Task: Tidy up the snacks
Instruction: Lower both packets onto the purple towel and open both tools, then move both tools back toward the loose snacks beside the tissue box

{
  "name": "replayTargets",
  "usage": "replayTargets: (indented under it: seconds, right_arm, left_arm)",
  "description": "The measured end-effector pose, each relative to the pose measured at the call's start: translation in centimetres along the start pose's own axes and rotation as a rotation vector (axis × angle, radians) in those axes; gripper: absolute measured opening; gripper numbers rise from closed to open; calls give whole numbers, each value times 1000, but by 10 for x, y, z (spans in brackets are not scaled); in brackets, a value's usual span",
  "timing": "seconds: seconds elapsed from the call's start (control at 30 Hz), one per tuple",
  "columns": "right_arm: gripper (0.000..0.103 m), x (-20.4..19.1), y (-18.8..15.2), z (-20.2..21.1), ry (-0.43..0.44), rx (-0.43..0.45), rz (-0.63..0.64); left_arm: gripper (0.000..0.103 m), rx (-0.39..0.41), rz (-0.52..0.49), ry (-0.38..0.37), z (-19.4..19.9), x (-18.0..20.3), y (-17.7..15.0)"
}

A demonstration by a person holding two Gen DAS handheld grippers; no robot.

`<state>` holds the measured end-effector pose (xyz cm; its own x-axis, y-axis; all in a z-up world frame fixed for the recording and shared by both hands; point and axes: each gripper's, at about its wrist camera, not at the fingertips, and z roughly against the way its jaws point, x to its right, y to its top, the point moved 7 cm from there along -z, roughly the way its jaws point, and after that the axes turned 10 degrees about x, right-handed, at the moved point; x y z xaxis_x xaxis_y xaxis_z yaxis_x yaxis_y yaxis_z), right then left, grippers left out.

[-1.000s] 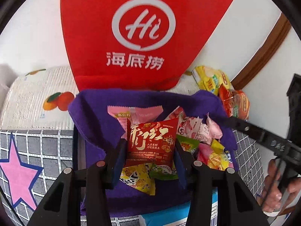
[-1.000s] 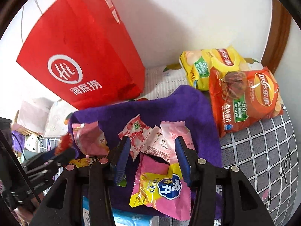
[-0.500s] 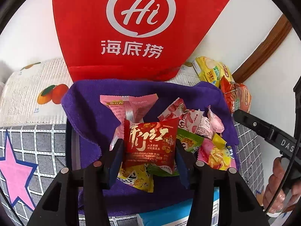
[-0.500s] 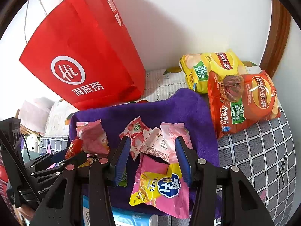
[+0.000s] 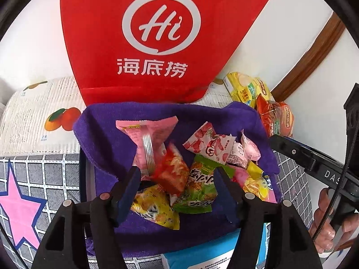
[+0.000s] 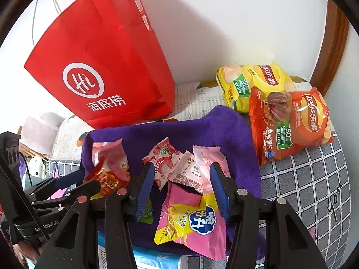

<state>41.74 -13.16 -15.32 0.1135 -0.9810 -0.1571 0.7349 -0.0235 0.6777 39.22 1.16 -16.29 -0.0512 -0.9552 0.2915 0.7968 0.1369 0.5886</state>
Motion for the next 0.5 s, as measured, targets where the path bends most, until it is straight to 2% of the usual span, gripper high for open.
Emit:
replayTargets:
  seconds: [0.17,0.3,0.43,0.5]
  right_arm:
    - [51,-2,2,6,-5,20,-1]
    - [51,-12,4,18,77,41,-31]
    - [51,-19,5,32,-6,99,18]
    - [51,-26,3,39,-15,109,37]
  left_arm:
    - [65,16,2,-10,7,1,3]
    - [65,35,-4,3,14,0,6]
    - [65,55,1,-3,25,2,9]
    - [65,64,-7,-15,30,5,10]
